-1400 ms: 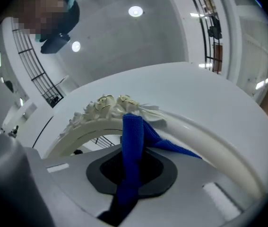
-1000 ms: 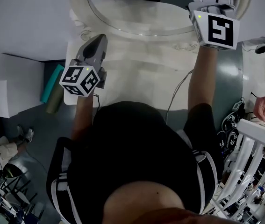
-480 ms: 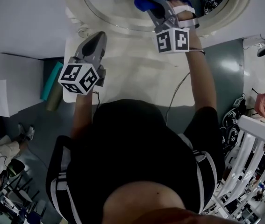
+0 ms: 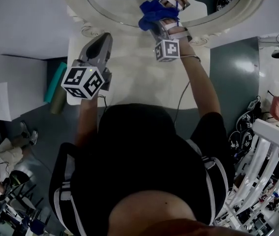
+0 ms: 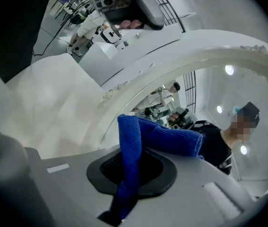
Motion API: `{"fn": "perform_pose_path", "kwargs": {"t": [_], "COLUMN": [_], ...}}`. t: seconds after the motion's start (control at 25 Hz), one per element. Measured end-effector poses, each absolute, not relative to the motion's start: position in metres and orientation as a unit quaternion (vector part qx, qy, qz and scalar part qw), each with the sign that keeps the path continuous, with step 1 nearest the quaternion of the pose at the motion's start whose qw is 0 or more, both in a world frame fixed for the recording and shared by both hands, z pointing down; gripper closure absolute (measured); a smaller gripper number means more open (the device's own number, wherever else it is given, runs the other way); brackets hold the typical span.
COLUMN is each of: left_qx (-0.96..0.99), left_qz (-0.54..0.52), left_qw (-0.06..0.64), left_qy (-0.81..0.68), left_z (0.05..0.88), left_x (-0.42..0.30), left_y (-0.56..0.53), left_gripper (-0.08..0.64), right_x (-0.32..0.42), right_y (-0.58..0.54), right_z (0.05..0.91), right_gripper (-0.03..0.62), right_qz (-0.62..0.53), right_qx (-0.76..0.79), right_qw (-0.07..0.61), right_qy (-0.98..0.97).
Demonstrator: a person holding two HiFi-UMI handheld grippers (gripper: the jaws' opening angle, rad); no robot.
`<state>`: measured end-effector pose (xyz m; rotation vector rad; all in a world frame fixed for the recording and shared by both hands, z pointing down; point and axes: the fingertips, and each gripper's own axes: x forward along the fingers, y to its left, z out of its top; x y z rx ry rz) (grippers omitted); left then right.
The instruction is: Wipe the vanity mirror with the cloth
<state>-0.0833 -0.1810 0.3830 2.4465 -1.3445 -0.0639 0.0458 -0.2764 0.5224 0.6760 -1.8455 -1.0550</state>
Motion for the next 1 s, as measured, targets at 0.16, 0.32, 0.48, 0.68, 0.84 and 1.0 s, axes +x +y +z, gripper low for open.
{"fn": "perform_pose_path", "kwargs": {"t": [0.16,0.32,0.48,0.68,0.84,1.0], "left_qx": [0.859,0.856,0.853,0.854,0.857,0.862], "left_qz": [-0.018,-0.011,-0.007,-0.006,-0.013,-0.023], "left_qw": [0.177,0.181,0.182,0.181,0.176,0.169], "left_qy": [-0.479,-0.484,-0.489,-0.488,-0.484,-0.477], "left_z": [0.388,0.393,0.396,0.399,0.396,0.389], "left_x": [-0.088,-0.092,-0.094,-0.095,-0.096,-0.091], "left_y": [-0.18,-0.18,-0.183,-0.179,-0.176,-0.179], "left_gripper": [0.551,0.551,0.551,0.551,0.551,0.551], "right_x": [0.055,0.058,0.06,0.063,0.061,0.064], "right_y": [-0.276,-0.279,-0.282,-0.282,-0.274,-0.257], "right_z": [0.58,0.601,0.617,0.629,0.611,0.559], "right_gripper": [0.566,0.566,0.566,0.566,0.565,0.566], "right_qz": [-0.363,-0.311,-0.254,-0.249,-0.236,-0.194], "right_qx": [0.246,0.245,0.228,0.223,0.252,0.321], "right_qw": [0.498,0.506,0.519,0.525,0.466,0.341], "right_qy": [-0.748,-0.767,-0.783,-0.782,-0.815,-0.862]}}
